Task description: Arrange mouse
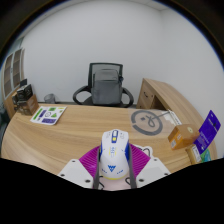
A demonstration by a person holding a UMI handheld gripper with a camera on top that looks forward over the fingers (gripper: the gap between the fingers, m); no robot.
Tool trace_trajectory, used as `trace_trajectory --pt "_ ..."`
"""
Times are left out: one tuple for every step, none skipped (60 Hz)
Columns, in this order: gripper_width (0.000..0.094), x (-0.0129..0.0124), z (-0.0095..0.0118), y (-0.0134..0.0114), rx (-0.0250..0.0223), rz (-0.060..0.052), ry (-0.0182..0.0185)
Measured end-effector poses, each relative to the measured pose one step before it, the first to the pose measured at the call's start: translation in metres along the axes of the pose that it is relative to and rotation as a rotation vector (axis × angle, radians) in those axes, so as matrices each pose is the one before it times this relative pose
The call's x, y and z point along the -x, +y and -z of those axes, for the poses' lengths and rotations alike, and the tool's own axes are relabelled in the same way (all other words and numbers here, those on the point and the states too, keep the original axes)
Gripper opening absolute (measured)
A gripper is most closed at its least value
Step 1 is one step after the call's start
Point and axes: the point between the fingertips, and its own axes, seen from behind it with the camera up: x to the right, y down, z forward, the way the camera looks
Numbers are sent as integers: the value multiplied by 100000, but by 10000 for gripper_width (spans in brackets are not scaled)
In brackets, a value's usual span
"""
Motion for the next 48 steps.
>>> trace_trajectory --pt "412 -621 -147 517 1362 -482 870" --pt "413 -440 -83 606 1332 -515 765" --pt "413 -354 -147 598 1286 -552 670" --pt "413 -398 -45 542 1270 -667 522" --pt "413 621 -222 1835 912 -472 289" --pt "413 -708 97 78 735 -1225 736" --pt "413 -230 -5 270 876 -835 131" --pt "414 -1829 -1251 19 1276 -416 -1318" --pt "414 -74 77 213 687 -1057 -76" --pt "413 -4 -8 207 528 -952 -149" --pt "413 -3 -59 224 450 -754 -309" --pt "413 126 20 244 587 -650 -578" --pt "412 895 88 698 670 -667 -305" --pt "414 -1232 -905 -38 801 -537 -1382" --pt "415 52 60 -41 -200 -1047 -586" --pt "415 172 149 45 -321 -931 -773" --pt "415 68 120 107 123 -1010 -857" --pt "418 81 91 150 397 -1170 -897" --pt "427 2026 999 811 -86 -1133 -157" --pt "455 -2124 -1536 -857 51 -687 -1783" --pt "467 34 -1 -23 8 -550 -443" --pt "478 144 52 33 250 195 -346" --pt "501 55 10 65 391 558 -283" --pt "519 188 107 75 599 572 -273" --pt "539 912 760 201 872 57 -261" --pt "558 -1215 -670 -260 780 253 -83" --pt "591 -101 119 43 847 -385 767" --pt "639 -371 -3 30 747 -418 1236" --pt "695 -207 208 17 466 -57 1399" --pt "760 -132 264 -134 -103 296 1229" --pt "819 1119 1414 19 -410 422 917" --pt "852 -703 -93 -250 -817 1018 370" --pt "847 201 559 -222 -763 868 705" --pt "832 350 586 -180 -776 771 69" --pt "825 354 651 -92 -405 572 104" --pt "825 294 691 -58 -295 286 236" --pt "829 157 325 -36 -384 32 353" --pt "832 396 631 7 -278 -46 -98" --pt "830 -60 336 -30 -707 -102 -497" --pt "830 398 645 -57 -410 -96 -130" --pt "832 451 706 -39 -532 -44 -273" --pt "833 436 697 -39 -568 12 -215" --pt "833 407 725 -40 -600 87 -138" --pt "834 399 738 4 -547 95 -85" --pt "834 511 608 108 -790 190 302" --pt "834 275 759 29 -446 194 131" --pt "833 30 582 32 -542 102 -320" --pt "832 314 776 13 -480 80 245"
